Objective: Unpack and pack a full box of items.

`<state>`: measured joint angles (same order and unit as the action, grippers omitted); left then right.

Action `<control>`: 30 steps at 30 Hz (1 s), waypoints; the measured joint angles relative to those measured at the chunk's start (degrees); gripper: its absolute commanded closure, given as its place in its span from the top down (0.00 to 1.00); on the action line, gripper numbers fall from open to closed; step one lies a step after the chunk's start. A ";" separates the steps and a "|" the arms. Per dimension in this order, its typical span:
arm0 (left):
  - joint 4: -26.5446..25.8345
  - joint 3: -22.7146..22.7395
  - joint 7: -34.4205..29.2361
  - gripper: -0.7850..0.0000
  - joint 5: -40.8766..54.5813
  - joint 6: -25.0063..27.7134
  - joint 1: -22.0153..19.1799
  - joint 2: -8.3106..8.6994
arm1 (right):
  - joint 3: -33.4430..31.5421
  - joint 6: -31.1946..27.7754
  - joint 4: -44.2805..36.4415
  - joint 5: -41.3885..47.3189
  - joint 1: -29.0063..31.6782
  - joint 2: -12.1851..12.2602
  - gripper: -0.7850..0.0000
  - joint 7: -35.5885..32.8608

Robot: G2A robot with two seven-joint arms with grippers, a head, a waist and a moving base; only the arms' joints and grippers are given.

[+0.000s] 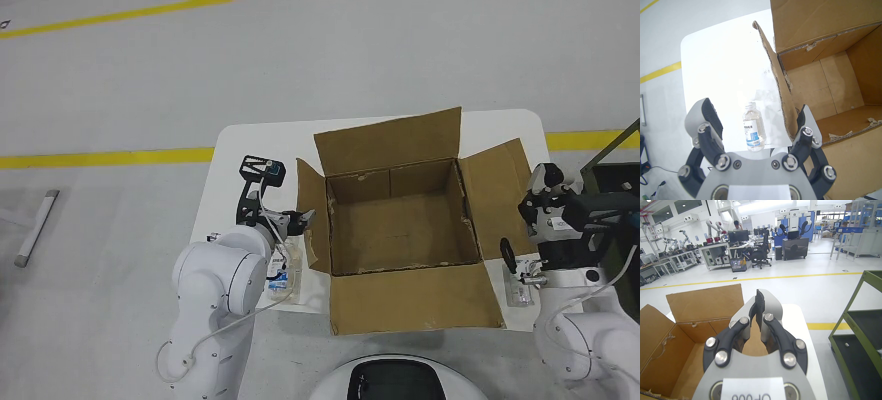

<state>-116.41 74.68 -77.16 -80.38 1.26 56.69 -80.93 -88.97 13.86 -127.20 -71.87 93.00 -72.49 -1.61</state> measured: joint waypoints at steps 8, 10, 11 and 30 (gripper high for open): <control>-5.08 1.92 2.78 1.00 0.51 0.48 1.85 0.38 | 0.00 0.00 0.00 0.00 0.00 0.00 0.00 0.00; -6.59 2.77 2.44 1.00 0.78 0.48 2.16 0.50 | 0.00 0.00 0.00 0.00 0.00 0.00 0.00 0.00; -7.32 3.23 2.22 1.00 0.79 0.63 2.31 0.57 | 0.00 0.00 0.00 0.00 0.00 0.00 0.00 0.00; -7.67 18.62 -6.43 1.00 5.16 10.63 14.97 3.12 | 0.00 0.00 0.00 0.00 0.00 0.00 0.00 0.00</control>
<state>-124.08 93.31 -83.59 -75.21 11.89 71.66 -77.81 -88.97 13.86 -127.20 -71.87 93.00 -72.49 -1.61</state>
